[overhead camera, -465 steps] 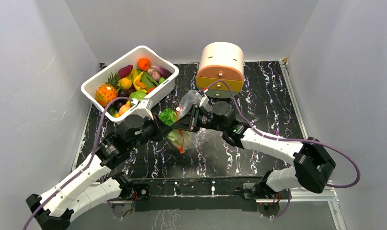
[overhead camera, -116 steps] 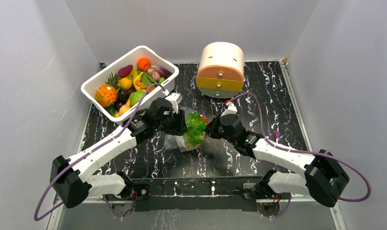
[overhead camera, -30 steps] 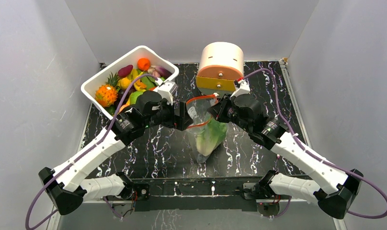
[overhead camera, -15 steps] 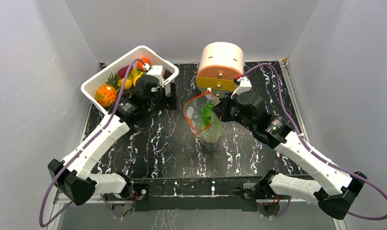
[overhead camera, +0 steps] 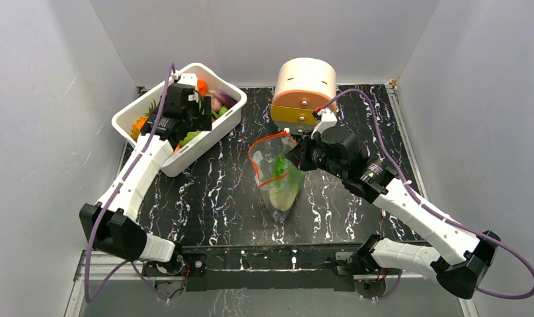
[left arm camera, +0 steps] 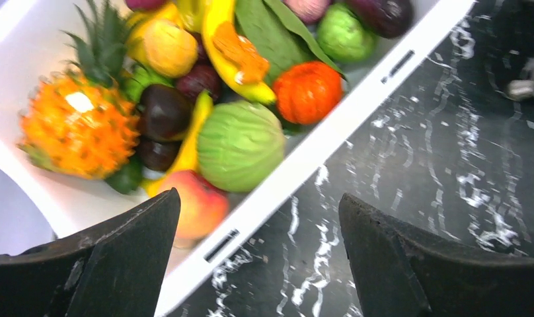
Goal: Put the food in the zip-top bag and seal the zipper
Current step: Pick up the fake vegetable from the bin.
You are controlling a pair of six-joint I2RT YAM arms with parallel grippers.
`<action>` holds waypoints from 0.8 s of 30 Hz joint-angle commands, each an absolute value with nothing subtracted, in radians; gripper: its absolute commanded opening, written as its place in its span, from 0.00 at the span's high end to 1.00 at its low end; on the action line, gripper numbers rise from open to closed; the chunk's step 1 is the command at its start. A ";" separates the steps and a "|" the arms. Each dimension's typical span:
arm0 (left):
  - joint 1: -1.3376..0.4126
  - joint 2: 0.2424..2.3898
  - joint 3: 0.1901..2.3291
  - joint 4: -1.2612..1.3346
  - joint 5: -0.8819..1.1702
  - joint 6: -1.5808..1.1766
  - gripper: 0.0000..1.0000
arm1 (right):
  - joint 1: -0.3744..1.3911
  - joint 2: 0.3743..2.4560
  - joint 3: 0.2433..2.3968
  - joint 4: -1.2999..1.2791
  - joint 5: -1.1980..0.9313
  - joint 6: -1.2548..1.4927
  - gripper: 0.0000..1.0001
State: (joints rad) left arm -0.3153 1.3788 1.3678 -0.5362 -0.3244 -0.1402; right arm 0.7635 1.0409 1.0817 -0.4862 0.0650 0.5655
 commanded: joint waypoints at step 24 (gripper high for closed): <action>-0.060 1.714 1.554 -0.531 -0.107 -0.122 0.28 | 0.762 1.030 1.091 -0.361 0.012 0.572 1.00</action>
